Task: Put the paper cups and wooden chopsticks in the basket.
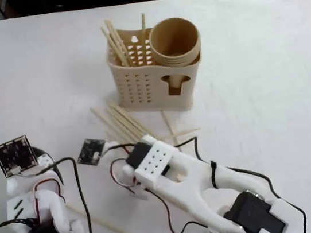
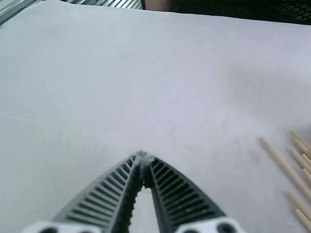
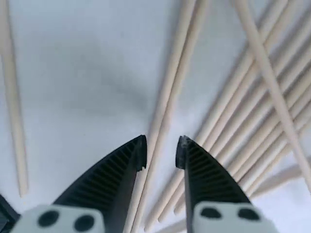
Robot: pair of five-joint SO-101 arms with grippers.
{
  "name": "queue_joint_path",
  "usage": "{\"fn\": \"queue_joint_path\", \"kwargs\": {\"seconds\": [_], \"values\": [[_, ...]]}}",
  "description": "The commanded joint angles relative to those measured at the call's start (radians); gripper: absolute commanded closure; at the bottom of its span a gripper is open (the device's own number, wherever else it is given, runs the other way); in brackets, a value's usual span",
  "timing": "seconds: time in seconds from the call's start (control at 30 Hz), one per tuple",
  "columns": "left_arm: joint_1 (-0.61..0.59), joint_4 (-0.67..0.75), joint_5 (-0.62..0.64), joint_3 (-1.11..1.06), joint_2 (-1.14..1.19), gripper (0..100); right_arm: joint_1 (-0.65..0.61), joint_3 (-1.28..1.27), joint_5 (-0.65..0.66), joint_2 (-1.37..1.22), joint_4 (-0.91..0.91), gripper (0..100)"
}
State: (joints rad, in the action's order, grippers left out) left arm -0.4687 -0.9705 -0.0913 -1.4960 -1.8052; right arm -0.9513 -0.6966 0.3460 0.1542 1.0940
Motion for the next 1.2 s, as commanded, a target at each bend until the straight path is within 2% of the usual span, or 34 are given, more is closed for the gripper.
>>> {"fn": "queue_joint_path", "kwargs": {"seconds": [0.0,0.27,0.4,0.53,0.67,0.93,1.17], "values": [[-0.008,0.021,0.011,0.011,-0.01,98,-0.016,-0.043,0.005,0.042,-0.099,87.8],[-0.01,0.021,0.011,0.012,-0.01,98,-0.013,-0.133,0.005,-0.001,-0.294,87.8],[-0.01,0.021,0.011,0.012,-0.01,98,-0.013,-0.035,0.005,-0.105,-0.205,89.2],[-0.01,0.021,0.012,0.012,-0.01,98,-0.018,0.106,0.006,-0.257,-0.088,98.5],[-0.01,0.021,0.012,0.012,-0.01,98,-0.015,0.178,0.006,-0.328,-0.035,97.8],[-0.01,0.021,0.012,0.012,-0.01,98,0.05,0.098,0.015,-0.076,-0.022,97.8],[-0.01,0.021,0.012,0.012,-0.01,98,0.062,0.068,0.015,0.162,0.085,97.8]]}}
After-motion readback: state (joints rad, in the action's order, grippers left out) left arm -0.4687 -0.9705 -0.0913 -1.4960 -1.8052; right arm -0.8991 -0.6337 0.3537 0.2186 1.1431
